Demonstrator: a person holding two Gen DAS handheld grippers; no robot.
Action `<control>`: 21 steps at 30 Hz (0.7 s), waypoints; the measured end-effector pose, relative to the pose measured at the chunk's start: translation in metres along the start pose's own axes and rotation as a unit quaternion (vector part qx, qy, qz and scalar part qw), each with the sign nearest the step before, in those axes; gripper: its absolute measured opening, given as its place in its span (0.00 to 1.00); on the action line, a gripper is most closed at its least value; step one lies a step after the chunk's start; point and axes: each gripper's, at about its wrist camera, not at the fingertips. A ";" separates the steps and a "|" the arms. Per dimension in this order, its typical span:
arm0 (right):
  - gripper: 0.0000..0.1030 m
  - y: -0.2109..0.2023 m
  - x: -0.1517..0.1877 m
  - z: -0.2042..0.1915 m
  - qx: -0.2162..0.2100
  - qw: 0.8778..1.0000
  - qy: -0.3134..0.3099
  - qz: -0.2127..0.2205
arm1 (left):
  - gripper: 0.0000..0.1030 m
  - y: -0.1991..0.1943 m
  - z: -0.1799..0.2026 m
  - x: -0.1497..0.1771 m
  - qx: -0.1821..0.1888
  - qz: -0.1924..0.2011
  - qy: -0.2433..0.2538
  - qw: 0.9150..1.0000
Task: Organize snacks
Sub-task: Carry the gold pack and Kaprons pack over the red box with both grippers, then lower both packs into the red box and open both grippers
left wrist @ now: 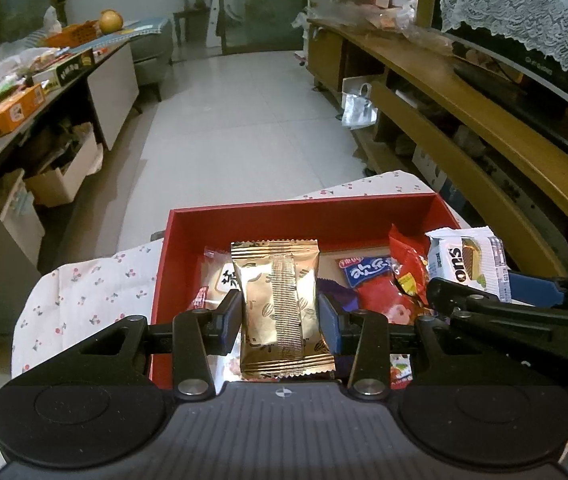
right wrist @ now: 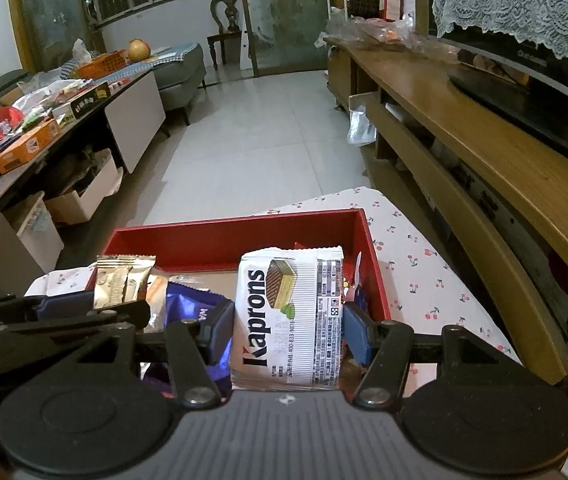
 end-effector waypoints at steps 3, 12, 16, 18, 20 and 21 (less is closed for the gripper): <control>0.75 0.007 -0.002 -0.001 0.005 1.000 -0.004 0.000 | 0.48 0.007 0.000 -0.003 -0.002 -0.004 0.001 1.000; 0.75 0.025 -0.006 -0.002 0.019 1.000 -0.014 -0.002 | 0.48 0.023 0.001 -0.005 -0.006 -0.017 0.005 1.000; 0.75 0.031 -0.006 -0.003 0.029 0.999 -0.022 0.000 | 0.48 0.029 0.003 -0.004 -0.008 -0.024 0.007 1.000; 0.75 0.033 -0.005 -0.005 0.033 0.999 -0.028 0.002 | 0.48 0.032 0.004 -0.004 -0.008 -0.027 0.008 1.000; 0.75 0.035 -0.005 -0.006 0.034 0.999 -0.028 0.003 | 0.48 0.033 0.004 -0.004 -0.008 -0.029 0.006 1.000; 0.75 0.035 -0.005 -0.006 0.034 0.999 -0.029 0.003 | 0.48 0.034 0.004 -0.004 -0.008 -0.030 0.007 0.999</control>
Point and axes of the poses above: each gripper's, at about its wrist camera, not at the fingertips, and y roughly the way its jaws point, z to its right, x to its underside, and after that the axes turned 15 degrees about y, right-handed
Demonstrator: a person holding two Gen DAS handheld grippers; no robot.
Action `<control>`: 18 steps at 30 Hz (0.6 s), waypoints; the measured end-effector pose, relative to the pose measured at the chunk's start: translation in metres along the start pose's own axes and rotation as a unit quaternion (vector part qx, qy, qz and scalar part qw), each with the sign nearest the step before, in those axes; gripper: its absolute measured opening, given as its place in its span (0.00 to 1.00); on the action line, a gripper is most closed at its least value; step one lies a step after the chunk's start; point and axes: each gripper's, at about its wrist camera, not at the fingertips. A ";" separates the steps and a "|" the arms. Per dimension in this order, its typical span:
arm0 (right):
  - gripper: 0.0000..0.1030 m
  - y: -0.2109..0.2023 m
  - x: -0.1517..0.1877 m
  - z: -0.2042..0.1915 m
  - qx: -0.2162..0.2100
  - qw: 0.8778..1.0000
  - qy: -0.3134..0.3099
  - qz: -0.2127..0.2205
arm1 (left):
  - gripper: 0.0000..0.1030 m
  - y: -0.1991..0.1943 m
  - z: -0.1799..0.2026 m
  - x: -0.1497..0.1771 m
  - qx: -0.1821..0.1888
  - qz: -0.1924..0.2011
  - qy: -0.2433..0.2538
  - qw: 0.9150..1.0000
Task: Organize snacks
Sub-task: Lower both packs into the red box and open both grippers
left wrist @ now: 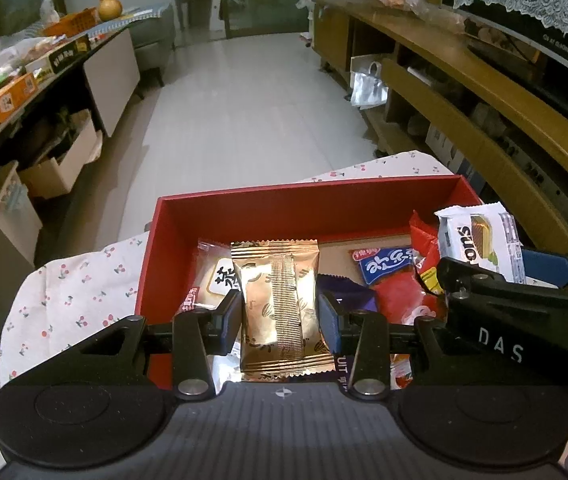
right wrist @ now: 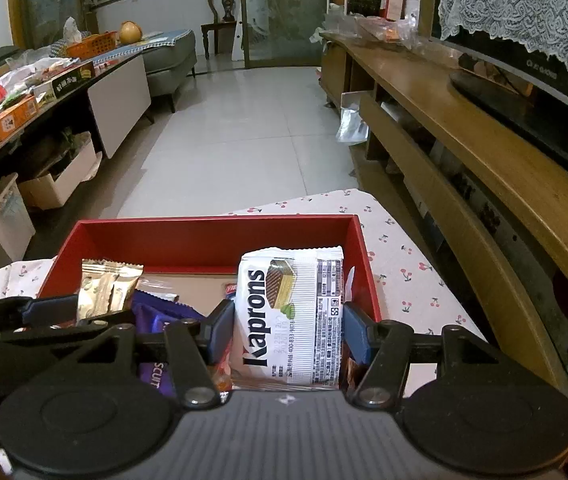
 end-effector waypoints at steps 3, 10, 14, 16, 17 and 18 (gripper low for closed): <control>0.75 0.002 0.000 0.000 0.001 1.000 -0.003 0.001 | 0.48 0.002 -0.001 0.000 0.002 -0.001 -0.005 1.000; 0.75 0.003 0.001 -0.003 -0.001 1.000 -0.005 -0.001 | 0.48 0.002 -0.002 0.001 0.001 -0.003 -0.009 1.000; 0.75 0.006 0.001 -0.006 0.000 1.000 -0.012 -0.003 | 0.48 0.004 -0.003 0.002 -0.001 -0.007 -0.010 1.000; 0.75 0.007 0.001 -0.007 0.000 1.000 -0.013 -0.003 | 0.48 0.004 -0.003 0.002 -0.002 -0.007 -0.011 1.000; 0.75 0.008 0.000 -0.007 -0.001 1.000 -0.014 -0.003 | 0.48 0.005 -0.003 0.002 -0.003 -0.007 -0.011 1.000; 0.75 0.008 0.000 -0.007 -0.001 1.000 -0.013 -0.003 | 0.48 0.005 -0.003 0.002 -0.002 -0.006 -0.012 1.000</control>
Point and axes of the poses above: each gripper's, at about its wrist camera, not at the fingertips, and y roughly the way its jaws point, z to its right, x to its underside, and after that the axes turned 15 degrees about y, right-handed
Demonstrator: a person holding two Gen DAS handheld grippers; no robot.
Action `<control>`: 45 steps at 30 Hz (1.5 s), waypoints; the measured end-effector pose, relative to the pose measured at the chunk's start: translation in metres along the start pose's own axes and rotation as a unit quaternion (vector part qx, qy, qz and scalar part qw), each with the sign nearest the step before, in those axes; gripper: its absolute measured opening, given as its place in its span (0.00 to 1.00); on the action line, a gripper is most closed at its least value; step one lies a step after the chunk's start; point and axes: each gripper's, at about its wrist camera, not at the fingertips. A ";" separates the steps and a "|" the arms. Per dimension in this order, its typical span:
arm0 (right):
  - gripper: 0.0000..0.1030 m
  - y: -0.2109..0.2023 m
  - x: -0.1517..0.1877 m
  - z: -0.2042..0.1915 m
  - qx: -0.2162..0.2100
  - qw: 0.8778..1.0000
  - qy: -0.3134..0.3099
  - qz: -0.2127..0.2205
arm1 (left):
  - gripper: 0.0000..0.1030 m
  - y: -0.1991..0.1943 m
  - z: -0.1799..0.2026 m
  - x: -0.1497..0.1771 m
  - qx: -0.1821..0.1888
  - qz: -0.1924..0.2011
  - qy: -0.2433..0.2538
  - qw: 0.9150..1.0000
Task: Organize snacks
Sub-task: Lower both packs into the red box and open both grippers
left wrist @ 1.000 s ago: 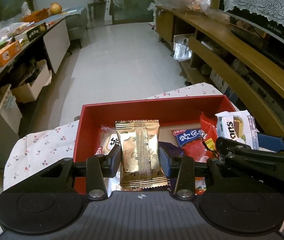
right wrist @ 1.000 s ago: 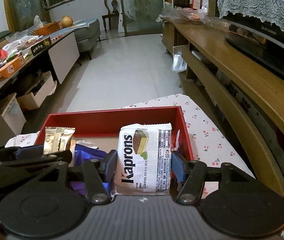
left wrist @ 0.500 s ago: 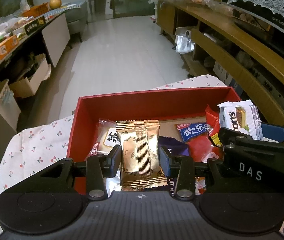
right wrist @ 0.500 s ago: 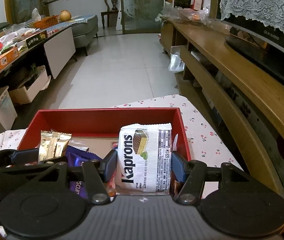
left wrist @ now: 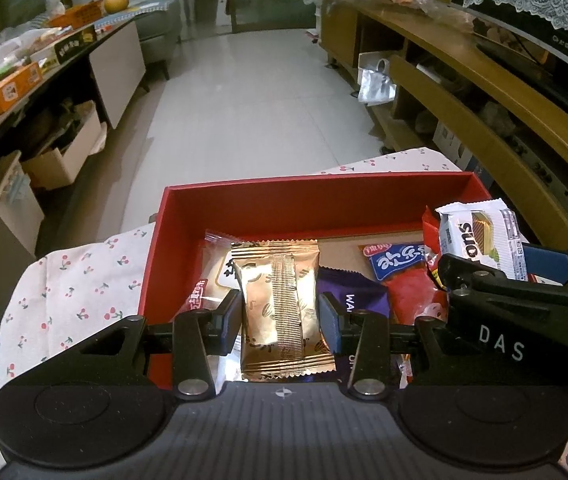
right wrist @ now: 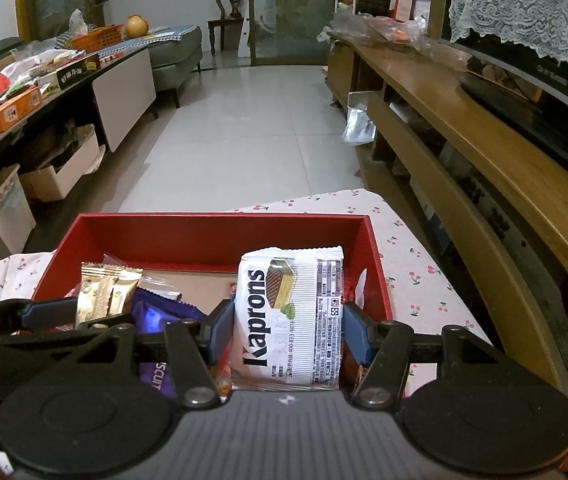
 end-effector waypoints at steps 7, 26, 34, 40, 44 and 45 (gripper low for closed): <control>0.75 0.000 0.000 0.000 0.000 1.000 0.000 0.000 | 0.48 0.000 -0.001 0.000 0.000 -0.001 0.000 1.000; 0.75 0.007 0.000 -0.004 -0.004 1.000 -0.009 -0.005 | 0.48 0.005 -0.006 0.002 -0.005 -0.008 -0.004 1.000; 0.76 0.009 -0.001 -0.006 -0.006 1.000 -0.010 -0.010 | 0.51 0.004 -0.007 0.003 -0.013 -0.009 0.004 1.000; 0.76 0.006 -0.001 -0.006 -0.007 1.000 -0.012 -0.002 | 0.60 0.001 -0.009 0.003 -0.027 -0.003 0.006 1.000; 0.76 0.004 -0.002 -0.006 -0.009 1.000 -0.011 0.001 | 0.67 0.000 -0.012 0.003 -0.030 -0.002 0.003 1.000; 0.76 0.003 -0.002 -0.006 -0.009 1.000 -0.010 0.002 | 0.67 -0.001 -0.013 0.003 -0.031 -0.001 0.003 1.000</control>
Point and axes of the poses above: each gripper's, at about its wrist camera, not at the fingertips, and y roughly the way its jaws point, z to its right, x to its underside, and after that the axes turned 15 degrees about y, right-handed
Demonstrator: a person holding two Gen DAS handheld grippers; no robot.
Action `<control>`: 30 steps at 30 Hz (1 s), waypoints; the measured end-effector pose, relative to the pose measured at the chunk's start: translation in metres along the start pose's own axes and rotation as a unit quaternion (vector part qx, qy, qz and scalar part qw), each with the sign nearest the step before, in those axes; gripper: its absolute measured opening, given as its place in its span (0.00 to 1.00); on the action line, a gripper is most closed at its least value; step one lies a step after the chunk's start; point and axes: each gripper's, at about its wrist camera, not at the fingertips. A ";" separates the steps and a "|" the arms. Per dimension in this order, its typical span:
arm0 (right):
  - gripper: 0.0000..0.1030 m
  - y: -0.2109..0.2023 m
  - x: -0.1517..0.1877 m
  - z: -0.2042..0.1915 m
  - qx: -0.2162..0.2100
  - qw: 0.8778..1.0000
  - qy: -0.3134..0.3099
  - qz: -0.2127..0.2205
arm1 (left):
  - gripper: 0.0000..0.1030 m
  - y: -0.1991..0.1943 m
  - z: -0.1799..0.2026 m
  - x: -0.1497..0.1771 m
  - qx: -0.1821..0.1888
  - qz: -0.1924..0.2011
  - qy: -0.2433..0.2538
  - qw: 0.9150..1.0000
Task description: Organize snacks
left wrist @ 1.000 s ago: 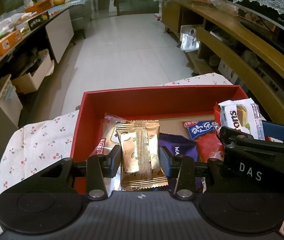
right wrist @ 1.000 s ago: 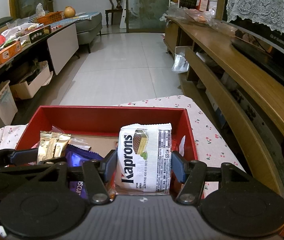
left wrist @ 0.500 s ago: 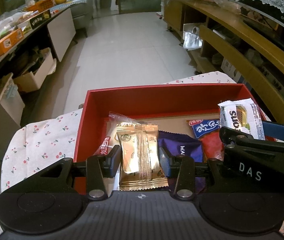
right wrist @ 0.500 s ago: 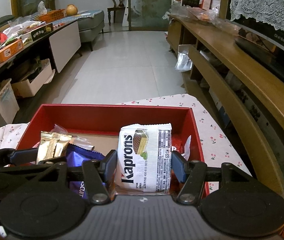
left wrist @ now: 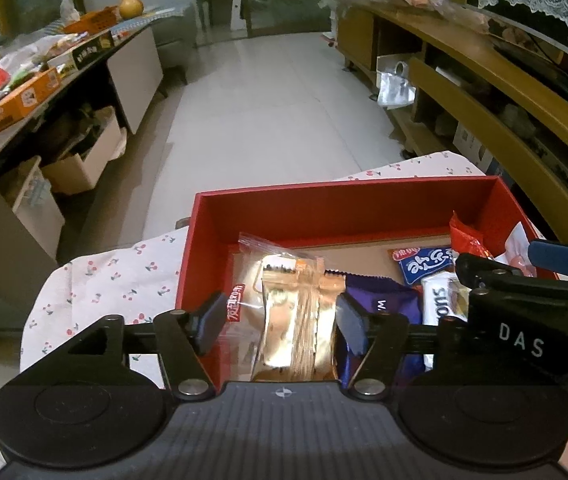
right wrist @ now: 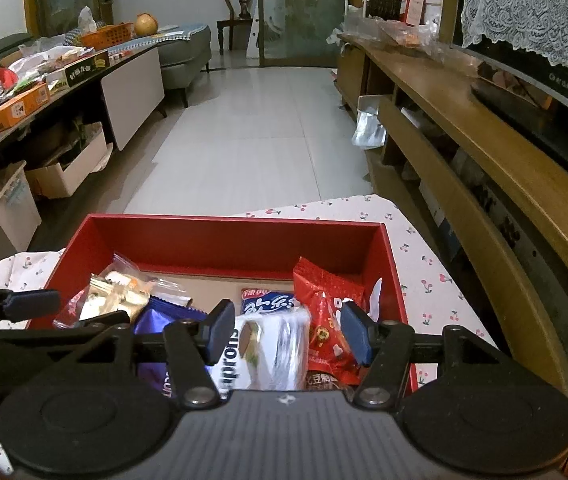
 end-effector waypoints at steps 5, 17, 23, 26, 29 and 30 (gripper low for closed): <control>0.76 -0.004 -0.001 0.001 -0.002 1.000 0.004 0.005 | 0.76 -0.007 -0.001 0.000 -0.015 0.012 0.003 1.000; 0.77 -0.030 -0.002 0.010 -0.012 0.999 0.023 0.023 | 1.00 -0.043 -0.006 0.002 -0.067 0.059 0.004 0.996; 0.78 -0.033 0.000 0.013 -0.016 0.999 0.030 0.018 | 1.00 -0.052 -0.011 0.006 -0.041 0.075 -0.016 0.996; 0.78 -0.043 0.001 0.017 -0.022 0.999 0.039 0.025 | 1.00 -0.053 -0.012 0.008 -0.047 0.073 -0.014 0.996; 0.78 -0.054 0.006 0.021 -0.022 0.998 0.047 0.032 | 1.00 -0.060 -0.015 0.013 -0.044 0.079 -0.022 0.996; 0.78 -0.057 0.008 0.021 -0.024 0.998 0.050 0.030 | 1.00 -0.061 -0.015 0.015 -0.039 0.078 -0.025 0.996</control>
Point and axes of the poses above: each gripper's, at about its wrist camera, not at the fingertips, and y roughly the way its jaws point, z to its right, x to its underside, and after that the axes turned 15 degrees about y, right-handed
